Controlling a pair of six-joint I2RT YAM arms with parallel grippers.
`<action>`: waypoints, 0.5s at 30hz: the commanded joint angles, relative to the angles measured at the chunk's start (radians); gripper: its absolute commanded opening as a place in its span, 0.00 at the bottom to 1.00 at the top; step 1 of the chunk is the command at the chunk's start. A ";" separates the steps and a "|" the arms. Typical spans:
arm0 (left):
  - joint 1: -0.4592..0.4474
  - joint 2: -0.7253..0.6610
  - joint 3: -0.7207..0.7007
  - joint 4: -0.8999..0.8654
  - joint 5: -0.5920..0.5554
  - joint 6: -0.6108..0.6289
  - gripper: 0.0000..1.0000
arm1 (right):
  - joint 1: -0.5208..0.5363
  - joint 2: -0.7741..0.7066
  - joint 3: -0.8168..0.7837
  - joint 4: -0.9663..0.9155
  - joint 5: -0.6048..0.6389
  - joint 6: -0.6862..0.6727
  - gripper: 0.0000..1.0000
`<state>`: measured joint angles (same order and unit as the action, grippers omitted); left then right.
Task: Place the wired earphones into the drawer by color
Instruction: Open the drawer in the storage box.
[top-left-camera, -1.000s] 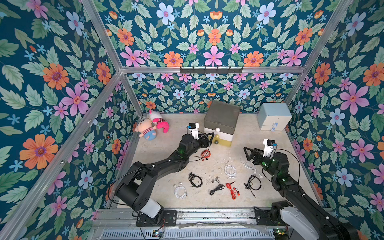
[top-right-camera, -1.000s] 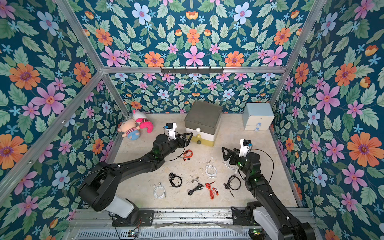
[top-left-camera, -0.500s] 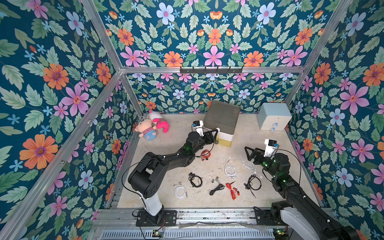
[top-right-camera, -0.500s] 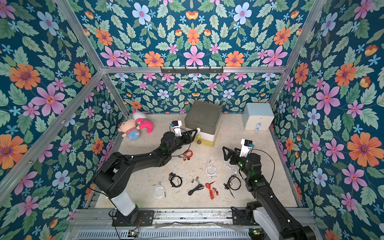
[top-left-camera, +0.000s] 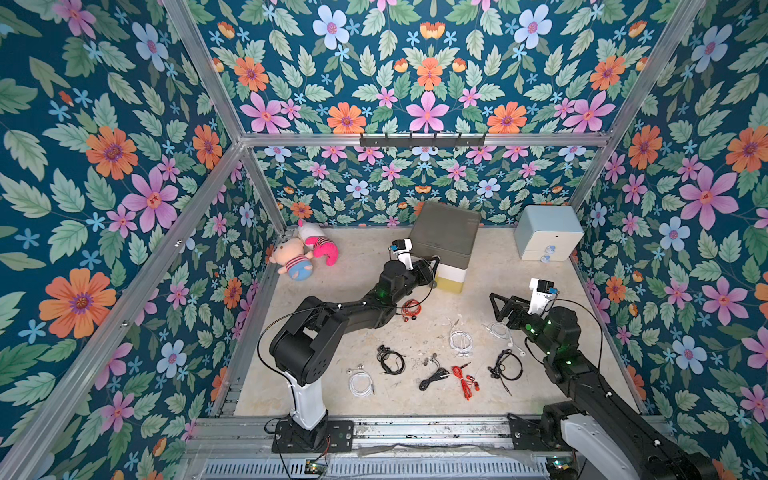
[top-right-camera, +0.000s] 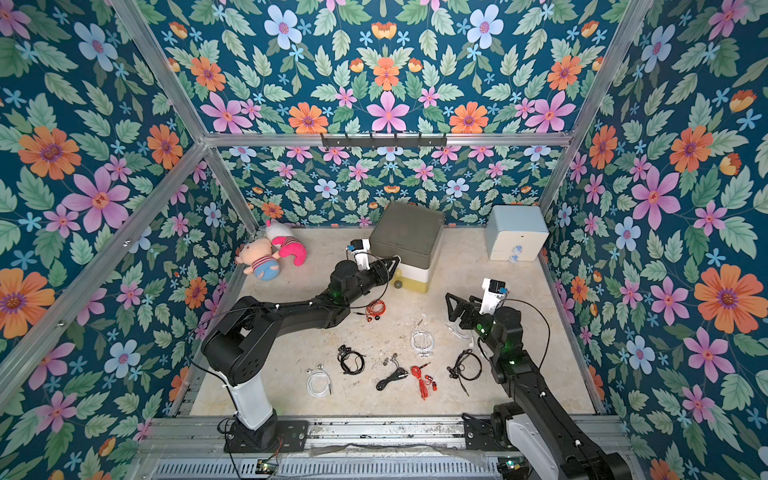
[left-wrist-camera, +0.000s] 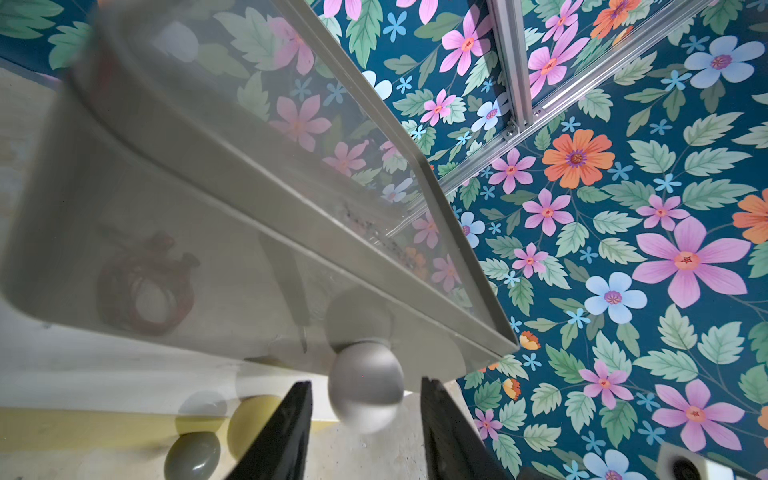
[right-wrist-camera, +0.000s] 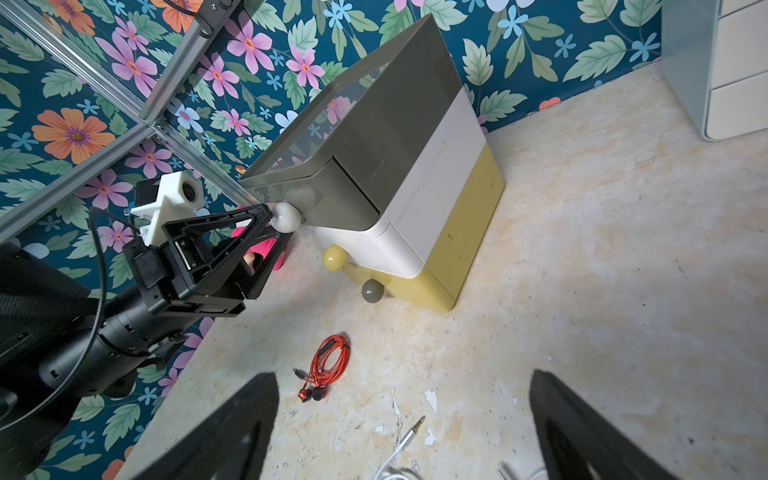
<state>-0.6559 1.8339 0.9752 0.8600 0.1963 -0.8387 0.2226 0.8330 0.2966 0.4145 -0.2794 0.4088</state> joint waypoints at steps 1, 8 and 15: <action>-0.002 0.008 0.014 0.036 0.010 -0.008 0.47 | 0.001 -0.002 -0.001 0.021 0.010 0.001 0.99; -0.004 0.029 0.033 0.040 0.018 -0.014 0.42 | 0.001 -0.002 0.000 0.022 0.012 0.001 0.99; -0.005 0.038 0.043 0.043 0.022 -0.014 0.30 | 0.001 -0.002 -0.002 0.023 0.013 0.001 0.99</action>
<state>-0.6601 1.8698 1.0111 0.8623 0.2066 -0.8570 0.2226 0.8326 0.2962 0.4145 -0.2752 0.4088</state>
